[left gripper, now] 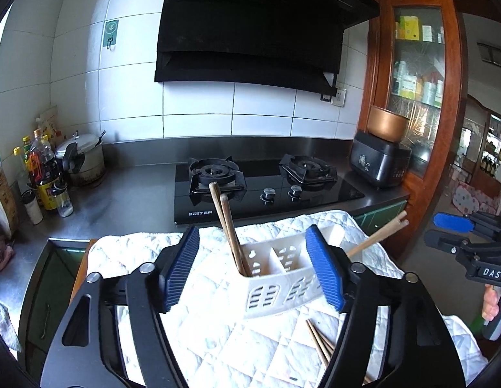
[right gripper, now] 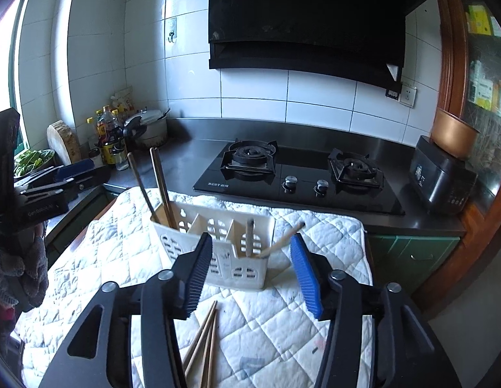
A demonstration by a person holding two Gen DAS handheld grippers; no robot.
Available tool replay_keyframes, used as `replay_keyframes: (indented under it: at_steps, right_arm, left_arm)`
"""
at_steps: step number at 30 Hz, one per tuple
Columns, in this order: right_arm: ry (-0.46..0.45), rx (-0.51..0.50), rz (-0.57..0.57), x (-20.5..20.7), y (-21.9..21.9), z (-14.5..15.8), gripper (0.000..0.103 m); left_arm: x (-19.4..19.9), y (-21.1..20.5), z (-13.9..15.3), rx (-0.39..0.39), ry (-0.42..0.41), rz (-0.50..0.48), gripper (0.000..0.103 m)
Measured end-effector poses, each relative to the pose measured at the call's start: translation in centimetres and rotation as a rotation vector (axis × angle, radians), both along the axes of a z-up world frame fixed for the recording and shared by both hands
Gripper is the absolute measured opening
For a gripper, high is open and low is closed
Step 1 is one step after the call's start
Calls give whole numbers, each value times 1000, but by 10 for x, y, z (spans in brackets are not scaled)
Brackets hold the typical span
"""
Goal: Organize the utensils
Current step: 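Open the left gripper to release its chopstick while the right gripper opens too, then grasp a fourth wooden chopstick with the left gripper while the right gripper grasps one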
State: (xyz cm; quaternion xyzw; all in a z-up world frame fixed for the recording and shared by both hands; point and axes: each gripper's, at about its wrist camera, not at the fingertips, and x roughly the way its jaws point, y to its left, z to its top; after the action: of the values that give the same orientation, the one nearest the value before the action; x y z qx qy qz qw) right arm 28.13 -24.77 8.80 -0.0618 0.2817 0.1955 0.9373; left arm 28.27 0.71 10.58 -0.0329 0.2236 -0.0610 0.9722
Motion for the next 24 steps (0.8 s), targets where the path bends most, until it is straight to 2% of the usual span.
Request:
replay_keyframes:
  at_steps: [7,16,18,21,24]
  right_arm:
    - [32,-29,-6,-44,-10,-44,61]
    - [120,-75,19,-92,-14,-125,61]
    - [152,-77,25,-99,-14,-142,60]
    - [193,-81,31,-106,-14,-165,52]
    - [232,-50,39,-111,-14,-180,47]
  left_arm:
    - [-48,-3,-25,-10,28,-9,83]
    - [-95,-12,-75,-8,97,4,86]
    - [-103,-14,-86,-17,114,3,86]
    - [-110,-15,-100,-45,151,3,86]
    - [-116,-13,-113,-67,181,12,86]
